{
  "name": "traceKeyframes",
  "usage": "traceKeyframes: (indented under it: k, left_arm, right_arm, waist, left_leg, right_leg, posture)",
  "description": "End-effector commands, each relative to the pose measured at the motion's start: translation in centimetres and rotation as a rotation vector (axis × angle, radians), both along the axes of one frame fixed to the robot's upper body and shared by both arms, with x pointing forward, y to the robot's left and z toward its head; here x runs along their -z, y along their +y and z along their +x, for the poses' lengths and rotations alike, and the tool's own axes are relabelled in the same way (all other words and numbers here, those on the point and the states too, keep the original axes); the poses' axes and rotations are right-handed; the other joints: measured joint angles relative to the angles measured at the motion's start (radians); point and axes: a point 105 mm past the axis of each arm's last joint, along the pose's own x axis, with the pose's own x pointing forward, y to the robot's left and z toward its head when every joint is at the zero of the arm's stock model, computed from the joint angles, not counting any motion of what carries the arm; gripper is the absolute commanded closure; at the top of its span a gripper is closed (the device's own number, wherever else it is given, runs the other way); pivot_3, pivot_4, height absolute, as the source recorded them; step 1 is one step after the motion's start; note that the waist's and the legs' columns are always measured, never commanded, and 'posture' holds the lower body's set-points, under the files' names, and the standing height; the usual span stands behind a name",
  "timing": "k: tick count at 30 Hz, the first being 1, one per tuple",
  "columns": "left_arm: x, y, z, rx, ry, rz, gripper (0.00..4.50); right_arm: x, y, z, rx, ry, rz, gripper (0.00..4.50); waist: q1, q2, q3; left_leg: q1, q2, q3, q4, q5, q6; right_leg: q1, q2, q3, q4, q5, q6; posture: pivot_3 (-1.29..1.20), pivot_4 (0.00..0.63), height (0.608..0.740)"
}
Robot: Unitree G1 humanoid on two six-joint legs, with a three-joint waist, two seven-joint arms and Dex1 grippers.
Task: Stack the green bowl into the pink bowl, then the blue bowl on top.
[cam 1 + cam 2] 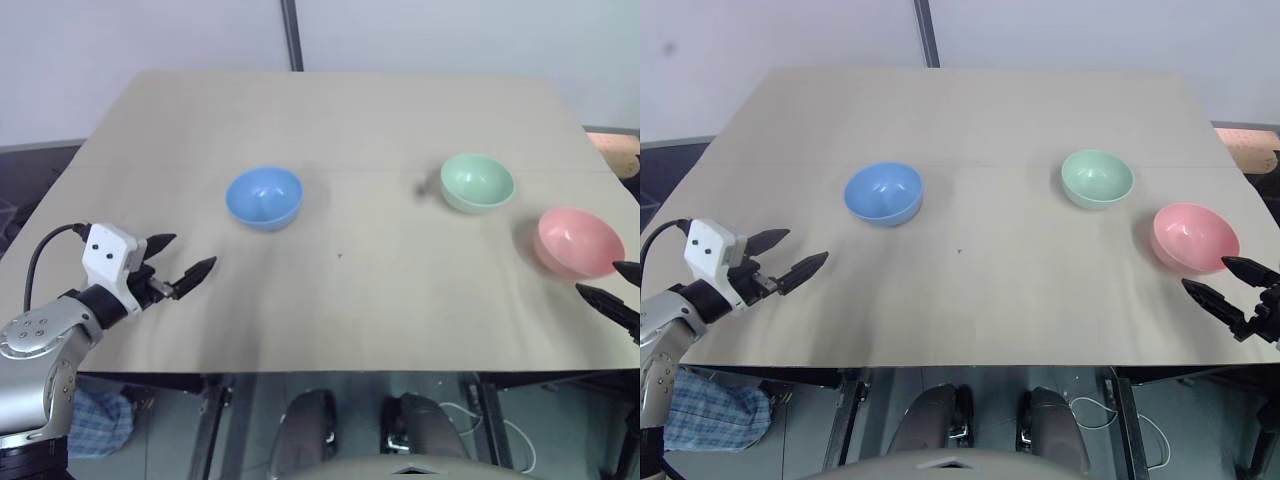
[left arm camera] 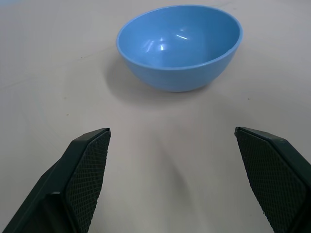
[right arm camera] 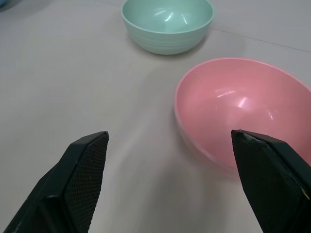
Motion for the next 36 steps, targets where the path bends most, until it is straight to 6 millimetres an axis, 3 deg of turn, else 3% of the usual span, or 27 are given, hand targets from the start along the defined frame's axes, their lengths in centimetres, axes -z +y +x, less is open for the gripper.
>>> traceKeyframes:
  k: [1, 25, 30, 36]
  left_arm:
    - [-1.7, 0.0, -0.2, -0.004, -0.066, 0.011, 0.17]
    - [-1.7, -0.8, -0.2, 0.042, -0.067, -0.042, 0.17]
    - [-2.2, -2.0, -0.8, 0.129, -0.076, -0.094, 0.17]
    - [-2.2, -3.1, -1.4, 0.276, -0.031, -0.066, 0.17]
  right_arm:
    - [-0.9, 0.2, 0.4, -0.02, -0.043, -0.03, 0.1]
    - [-1.2, 0.6, 1.4, -0.021, -0.066, -0.051, 0.1]
    - [-2.3, 1.0, 3.0, 0.019, -0.075, -0.065, 0.1]
    - [-1.4, 1.1, 5.0, 0.034, 0.042, -0.282, 0.1]
  waist:
    - [0.0, 0.0, 0.0]
    - [0.0, 0.0, 0.0]
    - [-0.002, 0.0, 0.0]
    - [-0.001, 0.0, 0.0]
  left_leg:
    - [0.0, 0.0, 0.0, 0.0, 0.0, 0.0]
    - [0.001, 0.0, 0.0, 0.001, 0.0, 0.0]
    - [0.002, 0.0, 0.001, 0.002, 0.0, 0.0]
    - [0.002, 0.0, 0.002, 0.002, 0.001, -0.001]
  right_leg:
    - [0.0, 0.0, 0.0, 0.0, 0.0, 0.0]
    - [0.0, 0.0, 0.001, 0.002, 0.0, 0.0]
    - [0.0, 0.0, 0.001, 0.003, 0.0, 0.0]
    - [-0.001, 0.0, 0.002, 0.006, 0.0, 0.0]
  posture:
    - [0.0, 0.15, 0.74]
    - [0.0, 0.15, 0.74]
    - [0.0, 0.15, 0.74]
    - [0.0, 0.15, 0.74]
